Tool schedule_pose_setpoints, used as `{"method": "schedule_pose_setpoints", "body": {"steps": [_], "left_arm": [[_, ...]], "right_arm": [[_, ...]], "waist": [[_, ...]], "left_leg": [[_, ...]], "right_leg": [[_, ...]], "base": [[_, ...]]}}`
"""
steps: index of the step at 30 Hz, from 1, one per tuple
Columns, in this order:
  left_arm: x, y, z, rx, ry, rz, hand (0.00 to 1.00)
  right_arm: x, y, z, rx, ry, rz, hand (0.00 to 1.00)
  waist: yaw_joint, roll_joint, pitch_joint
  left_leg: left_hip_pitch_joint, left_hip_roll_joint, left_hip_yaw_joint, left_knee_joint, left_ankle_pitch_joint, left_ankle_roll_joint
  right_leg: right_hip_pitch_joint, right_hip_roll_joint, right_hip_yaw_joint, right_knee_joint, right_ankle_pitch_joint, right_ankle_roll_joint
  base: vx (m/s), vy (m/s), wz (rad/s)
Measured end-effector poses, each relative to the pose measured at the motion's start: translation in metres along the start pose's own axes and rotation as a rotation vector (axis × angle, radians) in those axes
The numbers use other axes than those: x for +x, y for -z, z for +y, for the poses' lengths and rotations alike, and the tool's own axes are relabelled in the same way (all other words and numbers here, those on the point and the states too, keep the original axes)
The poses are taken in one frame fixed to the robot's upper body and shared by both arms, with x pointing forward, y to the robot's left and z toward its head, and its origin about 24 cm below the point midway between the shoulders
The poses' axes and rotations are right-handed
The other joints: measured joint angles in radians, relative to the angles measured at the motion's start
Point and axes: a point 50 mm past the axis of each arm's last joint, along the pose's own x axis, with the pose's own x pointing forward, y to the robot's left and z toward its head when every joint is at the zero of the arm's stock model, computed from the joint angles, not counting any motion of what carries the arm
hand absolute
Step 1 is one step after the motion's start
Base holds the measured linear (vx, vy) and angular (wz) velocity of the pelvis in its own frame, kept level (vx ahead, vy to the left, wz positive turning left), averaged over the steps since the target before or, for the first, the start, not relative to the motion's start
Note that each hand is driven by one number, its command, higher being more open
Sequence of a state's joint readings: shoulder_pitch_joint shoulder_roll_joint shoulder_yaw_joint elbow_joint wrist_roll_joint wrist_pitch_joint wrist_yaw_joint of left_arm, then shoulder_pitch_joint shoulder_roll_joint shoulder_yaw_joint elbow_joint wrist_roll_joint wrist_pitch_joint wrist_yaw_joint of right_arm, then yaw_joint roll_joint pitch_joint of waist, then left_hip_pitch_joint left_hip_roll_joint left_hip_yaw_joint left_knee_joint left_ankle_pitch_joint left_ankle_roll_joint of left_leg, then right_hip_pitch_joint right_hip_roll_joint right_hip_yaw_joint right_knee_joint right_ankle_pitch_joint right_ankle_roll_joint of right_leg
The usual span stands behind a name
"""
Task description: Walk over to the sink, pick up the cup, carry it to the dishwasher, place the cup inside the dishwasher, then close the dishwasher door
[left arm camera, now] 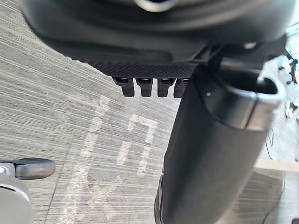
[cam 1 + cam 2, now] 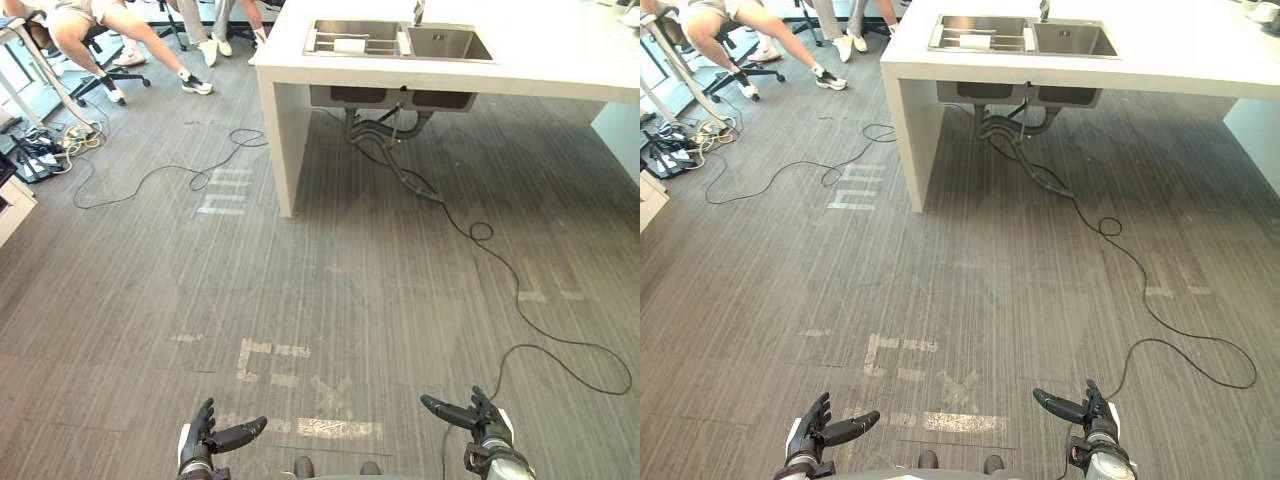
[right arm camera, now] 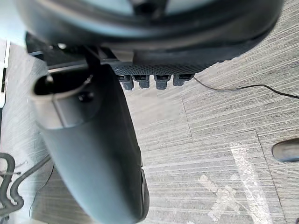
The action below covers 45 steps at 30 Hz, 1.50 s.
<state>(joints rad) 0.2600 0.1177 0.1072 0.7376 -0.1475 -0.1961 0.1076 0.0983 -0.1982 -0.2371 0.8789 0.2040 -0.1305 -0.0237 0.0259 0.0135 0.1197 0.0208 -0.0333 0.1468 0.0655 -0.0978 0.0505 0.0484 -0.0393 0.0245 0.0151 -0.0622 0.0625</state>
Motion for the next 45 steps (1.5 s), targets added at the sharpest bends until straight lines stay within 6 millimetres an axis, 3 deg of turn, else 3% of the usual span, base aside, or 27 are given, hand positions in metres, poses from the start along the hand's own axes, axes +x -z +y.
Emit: {"method": "schedule_pose_setpoints", "body": {"steps": [3, 4, 6, 7, 9, 12, 14, 15, 17, 19, 21, 22, 24, 26, 29, 31, 32, 33, 34, 35, 36, 37, 38, 39, 40, 42, 45], "left_arm": [[0.001, -0.009, -0.004, -0.016, 0.012, -0.037, 1.00], [0.001, -0.010, -0.006, -0.015, 0.022, -0.041, 1.00], [0.001, -0.012, -0.007, -0.011, 0.030, -0.053, 1.00], [0.001, -0.013, -0.006, -0.010, 0.029, -0.057, 1.00], [0.001, -0.015, -0.002, -0.003, 0.019, -0.063, 1.00], [0.003, -0.018, 0.001, -0.005, 0.004, -0.071, 1.00], [0.006, -0.024, -0.001, -0.008, -0.003, -0.089, 1.00], [0.008, -0.029, -0.001, -0.009, -0.007, -0.105, 1.00], [0.009, -0.031, -0.005, -0.021, -0.003, -0.109, 1.00], [0.009, -0.031, -0.009, -0.032, 0.000, -0.108, 1.00], [0.010, -0.033, -0.013, -0.044, 0.005, -0.112, 1.00], [0.009, -0.031, -0.013, -0.046, 0.004, -0.107, 1.00], [0.008, -0.029, -0.015, -0.064, 0.006, -0.099, 1.00], [0.008, -0.031, -0.020, -0.088, 0.015, -0.106, 1.00], [0.011, -0.039, -0.028, -0.116, 0.030, -0.127, 1.00], [0.010, -0.045, -0.037, -0.140, 0.046, -0.148, 1.00], [0.008, -0.044, -0.038, -0.150, 0.048, -0.154, 1.00], [0.008, -0.044, -0.037, -0.151, 0.046, -0.156, 1.00], [0.011, -0.050, -0.033, -0.140, 0.034, -0.172, 1.00], [0.012, -0.054, -0.032, -0.138, 0.032, -0.187, 1.00], [0.013, -0.063, -0.032, -0.136, 0.038, -0.216, 1.00], [0.013, -0.062, -0.034, -0.140, 0.042, -0.208, 1.00], [0.011, -0.055, -0.033, -0.142, 0.037, -0.187, 1.00], [0.009, -0.050, -0.031, -0.139, 0.031, -0.175, 1.00], [0.007, -0.043, -0.025, -0.126, 0.018, -0.156, 1.00], [0.006, -0.040, -0.018, -0.106, 0.008, -0.145, 1.00], [0.007, -0.041, -0.009, -0.088, -0.018, -0.149, 1.00]], "right_arm": [[0.001, -0.003, -0.004, 0.008, 0.015, -0.005, 1.00], [0.001, -0.002, -0.008, 0.012, 0.027, 0.000, 1.00], [-0.001, 0.002, -0.012, 0.007, 0.032, 0.013, 1.00], [-0.001, 0.003, -0.013, 0.006, 0.030, 0.017, 1.00], [-0.001, 0.001, -0.010, -0.001, 0.019, 0.014, 1.00], [0.003, -0.006, -0.005, -0.004, 0.002, -0.004, 1.00], [0.004, -0.009, -0.005, -0.007, 0.000, -0.011, 1.00], [0.003, -0.007, -0.006, -0.008, 0.003, -0.009, 1.00], [0.002, -0.006, -0.011, -0.016, 0.017, -0.004, 1.00], [0.003, -0.008, -0.010, -0.024, 0.017, -0.009, 1.00], [0.004, -0.012, -0.005, -0.043, -0.002, -0.022, 1.00], [0.004, -0.011, -0.001, -0.060, -0.019, -0.021, 1.00], [0.004, -0.012, 0.001, -0.073, -0.030, -0.035, 1.00], [0.009, -0.026, 0.004, -0.073, -0.028, -0.072, 1.00], [0.013, -0.041, 0.013, -0.052, -0.030, -0.115, 1.00], [0.013, -0.046, 0.015, -0.056, -0.026, -0.139, 1.00], [0.012, -0.043, 0.015, -0.065, -0.018, -0.134, 1.00], [0.011, -0.040, 0.015, -0.067, -0.018, -0.125, 1.00], [0.010, -0.033, 0.028, -0.077, -0.044, -0.101, 1.00], [0.010, -0.033, 0.033, -0.086, -0.057, -0.103, 1.00], [0.010, -0.034, 0.043, -0.102, -0.089, -0.110, 1.00], [0.010, -0.035, 0.047, -0.109, -0.098, -0.112, 1.00], [0.010, -0.033, 0.050, -0.108, -0.106, -0.105, 1.00], [0.009, -0.032, 0.052, -0.109, -0.112, -0.102, 1.00], [0.008, -0.030, 0.057, -0.126, -0.131, -0.099, 1.00], [0.007, -0.026, 0.057, -0.151, -0.139, -0.090, 1.00], [0.005, -0.019, 0.057, -0.166, -0.145, -0.068, 1.00]], "waist": [[0.000, 0.016, 0.021], [0.000, 0.029, 0.029], [-0.002, 0.036, 0.048], [-0.002, 0.033, 0.053], [-0.006, 0.033, 0.059], [-0.017, 0.041, 0.070], [-0.020, 0.046, 0.085], [-0.021, 0.031, 0.084], [-0.039, 0.027, 0.078], [-0.045, 0.048, 0.065], [-0.041, 0.065, 0.074], [-0.032, 0.067, 0.077], [0.002, 0.059, 0.080], [0.019, 0.059, 0.081], [0.043, 0.050, 0.111], [0.049, 0.056, 0.116], [0.055, 0.084, 0.107], [0.062, 0.093, 0.103], [0.070, 0.066, 0.100], [0.075, 0.046, 0.101], [0.085, 0.012, 0.111], [0.096, 0.007, 0.112], [0.101, 0.008, 0.112], [0.100, 0.009, 0.112], [0.094, 0.008, 0.112], [0.091, 0.007, 0.112], [0.067, 0.008, 0.113]], "left_leg": [[-0.015, 0.003, 0.007, 0.081, -0.056, 0.014], [-0.009, 0.004, 0.007, 0.109, -0.081, 0.022], [0.029, -0.003, 0.005, 0.133, -0.108, 0.038], [0.042, -0.008, 0.004, 0.133, -0.114, 0.040], [0.068, -0.010, -0.005, 0.126, -0.129, 0.040], [0.084, 0.013, -0.014, 0.112, -0.138, 0.023], [0.105, 0.041, -0.027, 0.105, -0.152, -0.002], [0.118, 0.044, -0.046, 0.100, -0.169, -0.031], [0.140, 0.067, -0.077, 0.104, -0.199, -0.073], [0.093, 0.120, -0.094, 0.200, -0.220, -0.106], [-0.067, 0.199, -0.101, 0.593, -0.181, -0.144], [-0.129, 0.257, -0.065, 0.795, -0.176, -0.141], [-0.196, 0.294, 0.000, 0.943, -0.193, -0.115], [-0.288, 0.283, 0.038, 0.929, -0.201, -0.112], [-0.367, 0.182, 0.048, 0.630, -0.196, -0.115], [-0.387, 0.108, 0.020, 0.333, -0.078, -0.102], [-0.386, 0.097, -0.017, 0.170, 0.058, -0.100], [-0.385, 0.103, -0.031, 0.162, 0.150, -0.077], [-0.378, 0.073, -0.027, 0.188, 0.170, -0.002], [-0.382, 0.058, -0.025, 0.196, 0.155, 0.013], [-0.409, 0.029, -0.016, 0.264, 0.091, 0.024], [-0.415, 0.019, -0.009, 0.333, 0.030, 0.038], [-0.386, 0.018, 0.004, 0.370, -0.031, 0.045], [-0.360, 0.016, 0.009, 0.372, -0.052, 0.048], [-0.294, 0.012, 0.014, 0.367, -0.095, 0.054], [-0.213, 0.004, 0.007, 0.348, -0.125, 0.064], [-0.095, 0.001, -0.026, 0.279, -0.140, 0.070]], "right_leg": [[-0.054, -0.007, -0.010, 0.154, -0.070, 0.041], [-0.110, -0.014, -0.033, 0.313, -0.112, 0.084], [-0.216, -0.056, -0.104, 0.606, -0.143, 0.086], [-0.234, -0.075, -0.127, 0.653, -0.151, 0.080], [-0.283, -0.119, -0.212, 0.659, -0.173, 0.071], [-0.326, -0.121, -0.296, 0.552, -0.171, 0.062], [-0.343, -0.099, -0.315, 0.462, -0.151, 0.042], [-0.346, -0.091, -0.303, 0.379, -0.092, 0.013], [-0.348, -0.089, -0.320, 0.411, -0.010, -0.059], [-0.327, -0.048, -0.353, 0.400, -0.041, -0.086], [-0.220, 0.027, -0.377, 0.276, -0.023, -0.120], [-0.127, 0.071, -0.374, 0.203, -0.015, -0.132], [-0.041, 0.091, -0.334, 0.141, -0.023, -0.154], [-0.006, 0.089, -0.292, 0.106, -0.026, -0.159], [0.065, 0.050, -0.256, 0.048, -0.030, -0.159], [0.100, 0.028, -0.256, 0.021, -0.051, -0.132], [0.126, 0.045, -0.252, 0.019, -0.083, -0.092], [0.139, 0.053, -0.246, 0.022, -0.098, -0.080], [0.157, 0.027, -0.244, 0.037, -0.135, -0.051], [0.153, 0.008, -0.244, 0.046, -0.145, -0.039], [0.155, -0.027, -0.236, 0.066, -0.171, -0.018], [0.160, -0.043, -0.223, 0.104, -0.182, 0.000], [0.137, -0.068, -0.205, 0.231, -0.201, 0.033], [0.110, -0.081, -0.194, 0.329, -0.204, 0.042], [0.004, -0.115, -0.160, 0.633, -0.177, 0.103], [-0.109, -0.147, -0.169, 0.874, -0.189, 0.081], [-0.215, -0.170, -0.259, 0.861, -0.217, 0.034]], "base": [[0.03, 0.060, -0.13], [0.01, 0.052, 0.04], [0.05, 0.083, 0.11], [0.10, 0.088, 0.12], [0.16, 0.042, 0.07], [0.23, -0.044, 0.07], [0.27, -0.137, 0.18], [0.31, -0.197, 0.33], [0.42, -0.300, 0.49], [0.37, -0.289, 0.28], [0.48, -0.359, 0.01], [0.45, -0.312, -0.13], [0.42, -0.204, -0.54], [0.44, -0.107, -0.64], [0.38, 0.065, -0.37], [0.35, 0.140, -0.14], [0.43, 0.220, -0.09], [0.52, 0.259, -0.01], [0.34, 0.171, 0.04], [0.40, 0.169, 0.17], [0.40, 0.156, 0.10], [0.56, 0.225, -0.05], [0.40, 0.175, -0.19], [0.48, 0.235, -0.28], [0.41, 0.197, -0.15], [0.44, 0.156, 0.03], [0.43, 0.062, 0.33]]}}
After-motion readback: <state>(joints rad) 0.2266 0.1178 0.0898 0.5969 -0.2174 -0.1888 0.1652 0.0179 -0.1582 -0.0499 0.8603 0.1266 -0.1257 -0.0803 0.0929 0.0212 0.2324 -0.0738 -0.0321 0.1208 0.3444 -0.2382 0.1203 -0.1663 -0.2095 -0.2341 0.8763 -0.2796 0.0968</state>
